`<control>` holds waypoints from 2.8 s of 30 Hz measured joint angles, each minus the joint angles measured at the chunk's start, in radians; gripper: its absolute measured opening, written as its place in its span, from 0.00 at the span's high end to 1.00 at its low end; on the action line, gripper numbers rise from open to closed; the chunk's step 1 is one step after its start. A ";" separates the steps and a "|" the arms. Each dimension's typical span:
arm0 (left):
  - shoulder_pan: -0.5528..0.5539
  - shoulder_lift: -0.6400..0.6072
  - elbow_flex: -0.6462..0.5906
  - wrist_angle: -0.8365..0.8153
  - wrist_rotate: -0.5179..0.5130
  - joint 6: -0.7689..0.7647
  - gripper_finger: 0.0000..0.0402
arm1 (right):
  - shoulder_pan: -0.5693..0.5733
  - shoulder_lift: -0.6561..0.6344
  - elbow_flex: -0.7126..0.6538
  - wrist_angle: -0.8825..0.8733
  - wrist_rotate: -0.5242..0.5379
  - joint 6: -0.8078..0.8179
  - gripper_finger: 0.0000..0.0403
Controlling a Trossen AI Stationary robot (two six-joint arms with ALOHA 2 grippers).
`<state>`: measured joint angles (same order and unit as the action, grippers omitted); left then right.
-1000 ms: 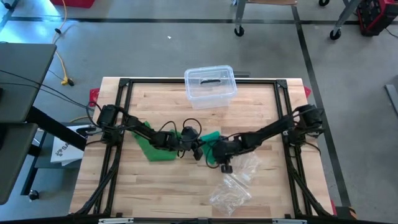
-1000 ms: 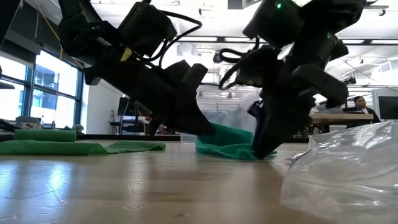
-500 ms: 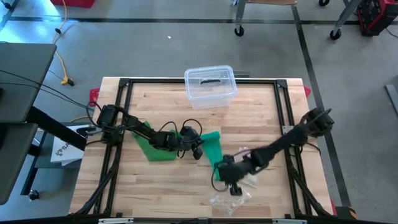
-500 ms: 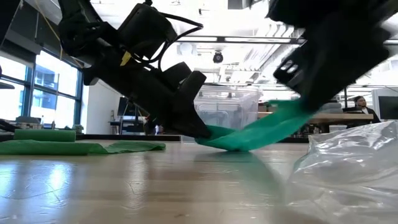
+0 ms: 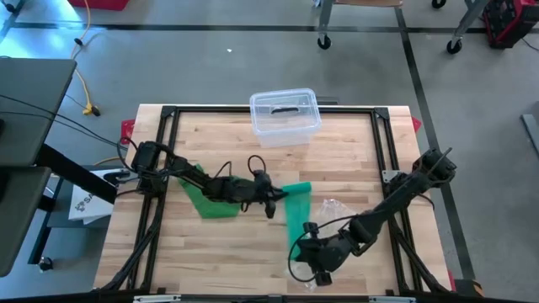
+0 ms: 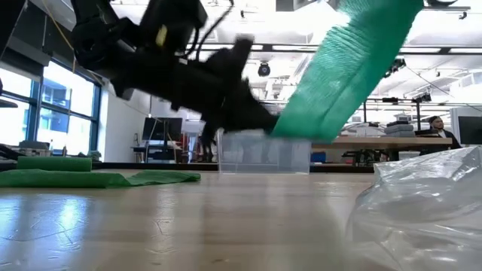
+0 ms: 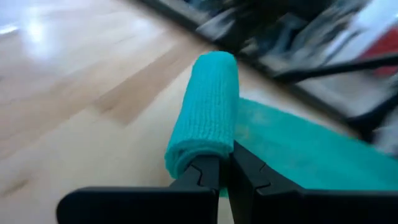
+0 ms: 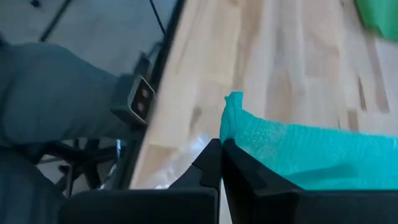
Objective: Roll bandage
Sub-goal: Roll the blue bandage
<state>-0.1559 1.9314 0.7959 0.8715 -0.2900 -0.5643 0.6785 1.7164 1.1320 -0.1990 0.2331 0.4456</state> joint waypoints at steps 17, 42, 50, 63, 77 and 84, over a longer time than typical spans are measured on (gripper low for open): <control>0.034 -0.002 -0.069 0.654 0.299 -0.230 0.99 | 0.013 0.065 0.000 -0.073 0.032 0.097 1.00; 0.162 -0.002 -0.312 0.238 0.144 -0.093 0.99 | 0.081 -0.016 -0.002 -0.004 0.243 0.163 1.00; 0.117 -0.002 -0.312 0.282 0.148 -0.033 0.99 | 0.111 -0.123 -0.002 0.023 0.451 0.024 1.00; 0.028 -0.002 -0.310 0.276 0.175 0.085 0.99 | 0.093 -0.101 -0.001 0.076 0.481 -0.001 1.00; -0.035 -0.002 -0.310 0.277 0.136 0.106 0.98 | 0.092 -0.101 -0.001 0.077 0.511 0.027 1.00; -0.034 -0.002 -0.302 0.280 0.111 0.085 0.95 | 0.081 -0.100 -0.001 0.075 0.471 0.067 1.00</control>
<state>-0.1902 1.9298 0.4939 1.1512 -0.1792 -0.4797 0.7597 1.6161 1.1313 -0.1244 0.7037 0.5126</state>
